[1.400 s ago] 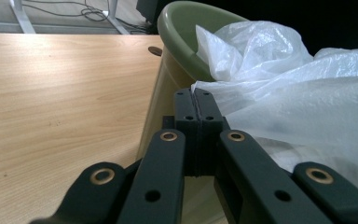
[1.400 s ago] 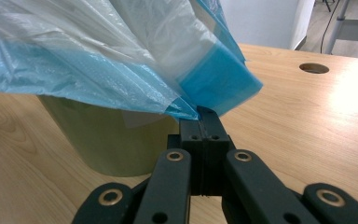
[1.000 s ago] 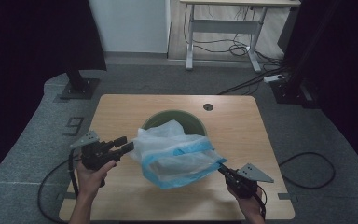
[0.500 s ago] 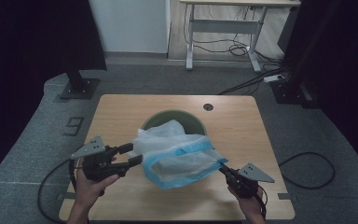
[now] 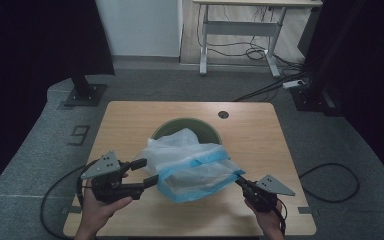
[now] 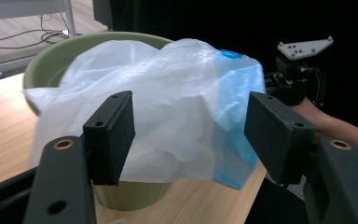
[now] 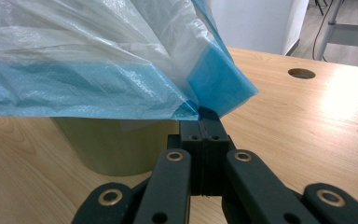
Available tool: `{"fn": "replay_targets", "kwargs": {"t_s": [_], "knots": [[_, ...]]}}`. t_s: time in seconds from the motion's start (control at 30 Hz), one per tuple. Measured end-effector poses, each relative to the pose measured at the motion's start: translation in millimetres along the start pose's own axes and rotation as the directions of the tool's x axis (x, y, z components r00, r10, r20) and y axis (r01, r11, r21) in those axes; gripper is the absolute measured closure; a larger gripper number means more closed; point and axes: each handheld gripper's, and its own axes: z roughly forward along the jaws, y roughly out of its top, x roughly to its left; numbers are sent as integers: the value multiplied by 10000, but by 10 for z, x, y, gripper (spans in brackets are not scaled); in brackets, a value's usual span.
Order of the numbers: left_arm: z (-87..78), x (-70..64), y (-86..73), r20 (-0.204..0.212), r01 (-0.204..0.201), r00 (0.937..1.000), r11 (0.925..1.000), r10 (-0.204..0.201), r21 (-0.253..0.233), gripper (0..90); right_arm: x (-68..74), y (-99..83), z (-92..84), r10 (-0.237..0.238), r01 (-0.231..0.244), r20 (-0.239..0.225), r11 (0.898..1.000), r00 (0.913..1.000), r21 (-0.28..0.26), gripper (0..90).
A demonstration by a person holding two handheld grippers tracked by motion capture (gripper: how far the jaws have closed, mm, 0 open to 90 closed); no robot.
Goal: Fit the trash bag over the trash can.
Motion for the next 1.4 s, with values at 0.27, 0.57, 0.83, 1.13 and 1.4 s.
{"fn": "replay_targets", "kwargs": {"t_s": [0.27, 0.57, 0.83, 1.13, 1.4], "knots": [[220, -37, -25, -536, -28, 9985, 9986, 56, 521, 317, 8, -5, 8, 33, -33, -30, 10000, 10000, 14, 889], [325, 25, -42, -943, 252, 9954, 9979, -195, 598, 431, -3, 3, -2, 43, -43, -42, 10000, 10000, -37, 889], [350, 98, -72, -790, 399, 9962, 9977, -356, 539, 637, -3, -12, 0, 67, -67, -59, 10000, 10000, -49, 889], [299, 408, -143, -792, 1298, 9880, 9906, -1328, -422, 854, 13, -32, -12, 69, -69, -80, 10000, 9999, -63, 889], [185, 623, -278, -987, 1839, 9768, 9805, -1902, -697, 881, 88, 6, -78, -165, 160, -160, 9994, 9997, -310, 889]]}}
